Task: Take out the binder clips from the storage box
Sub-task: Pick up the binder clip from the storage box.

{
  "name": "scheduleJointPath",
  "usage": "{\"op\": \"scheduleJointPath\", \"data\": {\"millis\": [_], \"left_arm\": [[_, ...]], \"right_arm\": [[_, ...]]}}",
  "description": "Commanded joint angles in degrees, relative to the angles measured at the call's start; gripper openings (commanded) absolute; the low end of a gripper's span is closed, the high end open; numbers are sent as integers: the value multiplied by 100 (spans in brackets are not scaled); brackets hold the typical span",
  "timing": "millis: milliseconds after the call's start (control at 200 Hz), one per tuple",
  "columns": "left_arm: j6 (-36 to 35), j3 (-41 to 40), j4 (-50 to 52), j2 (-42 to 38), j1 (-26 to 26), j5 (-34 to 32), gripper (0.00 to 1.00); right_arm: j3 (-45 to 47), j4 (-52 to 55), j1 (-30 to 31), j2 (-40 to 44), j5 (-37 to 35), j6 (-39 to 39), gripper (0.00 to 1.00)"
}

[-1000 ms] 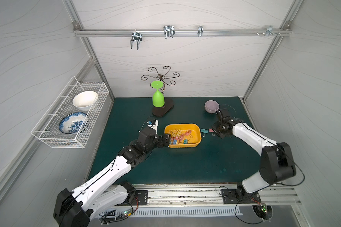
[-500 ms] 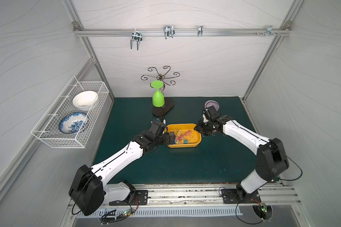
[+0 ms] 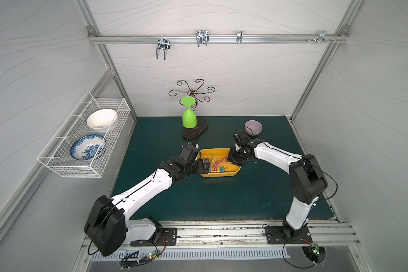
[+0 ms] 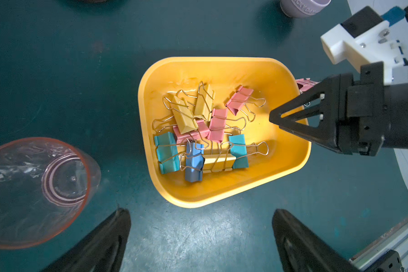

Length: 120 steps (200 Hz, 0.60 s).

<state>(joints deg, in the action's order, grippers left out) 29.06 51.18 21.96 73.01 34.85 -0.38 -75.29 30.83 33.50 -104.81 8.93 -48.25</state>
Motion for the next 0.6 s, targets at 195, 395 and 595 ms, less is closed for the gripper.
{"op": "scheduleJointPath", "data": {"millis": [195,395,595], "left_arm": [[-88,-37,-387,-103,-40,75,98],[45,-83,-828,76,-40,246,99],[70,-20,-851,109,-40,249,98]], "right_arm": [[-279,-145,-205,-402,159,-236,34],[-607,-113,-305,-703,367,-77,29],[-742,-102,-311,-821,441,-97,22]]}}
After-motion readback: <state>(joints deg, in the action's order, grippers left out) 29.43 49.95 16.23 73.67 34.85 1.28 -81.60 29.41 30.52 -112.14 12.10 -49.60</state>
